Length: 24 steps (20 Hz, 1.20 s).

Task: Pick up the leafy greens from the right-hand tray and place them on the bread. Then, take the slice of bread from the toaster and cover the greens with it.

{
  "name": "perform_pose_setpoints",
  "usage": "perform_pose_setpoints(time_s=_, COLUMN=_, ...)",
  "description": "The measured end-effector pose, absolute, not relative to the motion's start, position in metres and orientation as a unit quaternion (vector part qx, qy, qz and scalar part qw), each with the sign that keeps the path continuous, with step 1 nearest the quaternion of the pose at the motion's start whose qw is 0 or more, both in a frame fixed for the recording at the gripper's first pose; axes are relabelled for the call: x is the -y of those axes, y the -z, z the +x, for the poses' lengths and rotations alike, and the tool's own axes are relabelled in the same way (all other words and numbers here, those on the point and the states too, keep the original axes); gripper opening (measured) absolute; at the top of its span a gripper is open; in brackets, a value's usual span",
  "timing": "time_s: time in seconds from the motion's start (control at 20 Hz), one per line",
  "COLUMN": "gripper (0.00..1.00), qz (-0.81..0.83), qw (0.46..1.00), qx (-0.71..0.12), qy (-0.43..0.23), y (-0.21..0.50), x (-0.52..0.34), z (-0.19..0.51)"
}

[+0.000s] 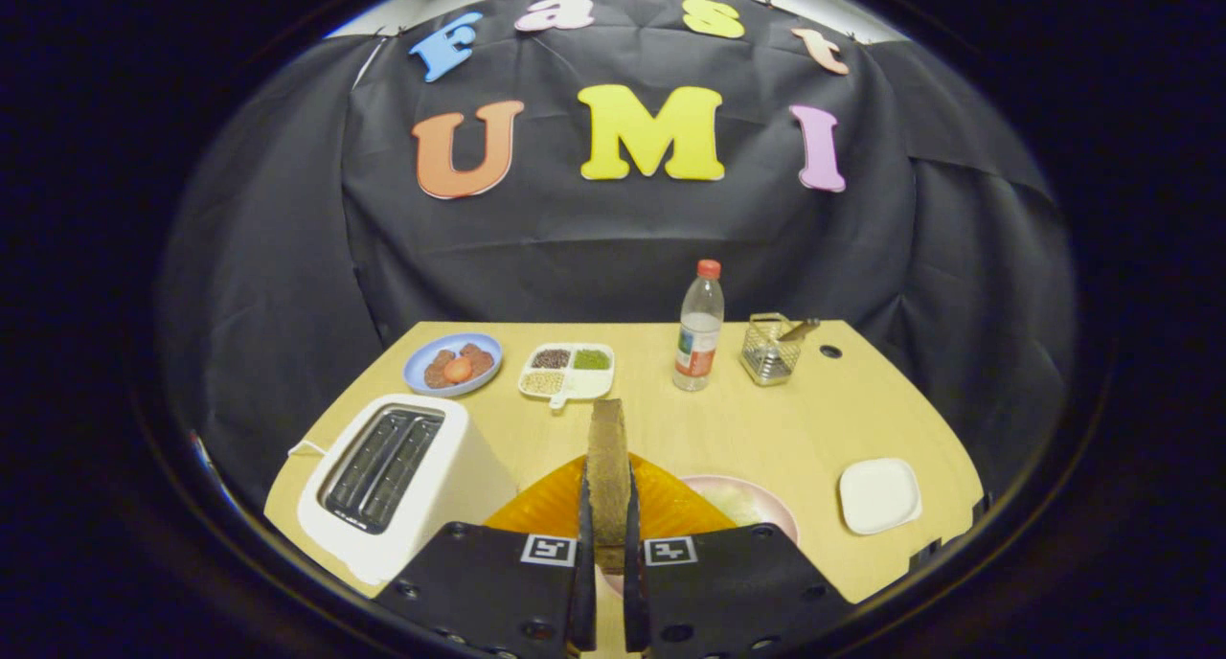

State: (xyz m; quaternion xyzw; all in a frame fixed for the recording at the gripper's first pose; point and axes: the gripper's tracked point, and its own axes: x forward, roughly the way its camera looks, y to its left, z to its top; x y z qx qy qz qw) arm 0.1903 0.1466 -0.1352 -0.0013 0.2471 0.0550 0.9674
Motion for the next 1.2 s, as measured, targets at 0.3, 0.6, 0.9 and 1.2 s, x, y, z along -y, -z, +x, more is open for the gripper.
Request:
perform_pose_setpoints(time_s=0.3, gripper=0.11, qz=0.103, qw=0.951, qx=-0.280, qy=-0.083, y=0.177, x=-0.122, z=0.196)
perform_pose_setpoints(time_s=0.6, gripper=0.11, qz=0.135, qw=0.941, qx=-0.301, qy=-0.072, y=0.211, x=-0.083, z=0.209)
perform_pose_setpoints(time_s=0.9, gripper=0.15, qz=0.119, qw=0.942, qx=-0.303, qy=-0.084, y=0.248, x=-0.054, z=0.218)
perform_pose_setpoints(time_s=1.2, gripper=0.34, qz=0.065, qw=0.959, qx=-0.266, qy=-0.077, y=0.261, x=-0.041, z=0.220)
